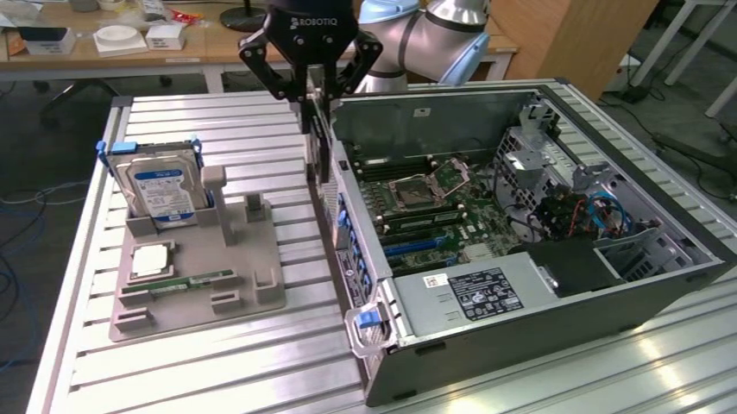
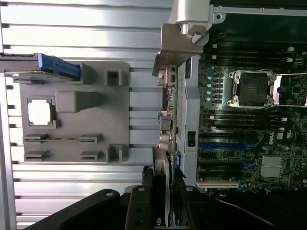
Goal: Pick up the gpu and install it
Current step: 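Pick up the gpu and move the gpu toward the slot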
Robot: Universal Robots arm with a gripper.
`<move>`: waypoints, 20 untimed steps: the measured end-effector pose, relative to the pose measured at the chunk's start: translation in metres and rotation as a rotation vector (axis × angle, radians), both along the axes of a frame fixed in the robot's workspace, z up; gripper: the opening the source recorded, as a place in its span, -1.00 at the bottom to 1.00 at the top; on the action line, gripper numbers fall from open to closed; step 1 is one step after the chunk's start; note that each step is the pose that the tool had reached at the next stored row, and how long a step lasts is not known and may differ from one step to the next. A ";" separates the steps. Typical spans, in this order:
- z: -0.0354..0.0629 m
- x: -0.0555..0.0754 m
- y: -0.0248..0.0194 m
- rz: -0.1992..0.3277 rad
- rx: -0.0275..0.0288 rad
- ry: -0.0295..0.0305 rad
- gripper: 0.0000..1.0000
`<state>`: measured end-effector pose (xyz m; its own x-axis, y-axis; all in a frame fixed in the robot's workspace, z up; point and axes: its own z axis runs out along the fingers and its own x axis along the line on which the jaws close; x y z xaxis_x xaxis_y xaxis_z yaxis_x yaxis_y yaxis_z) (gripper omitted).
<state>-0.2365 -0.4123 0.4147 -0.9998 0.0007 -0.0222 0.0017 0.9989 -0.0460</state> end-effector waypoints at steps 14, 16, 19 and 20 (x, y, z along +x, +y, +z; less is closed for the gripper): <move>0.0000 0.013 0.0000 0.000 0.0000 0.0000 -0.47; 0.0000 0.015 0.0000 0.000 0.0000 0.0000 -0.47; 0.0000 0.018 0.0000 0.000 0.0001 0.0000 -0.47; 0.0000 0.019 0.0000 0.000 0.0000 0.0000 -0.47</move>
<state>-0.2175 -0.4123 0.4147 -0.9998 0.0007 -0.0222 0.0017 0.9989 -0.0460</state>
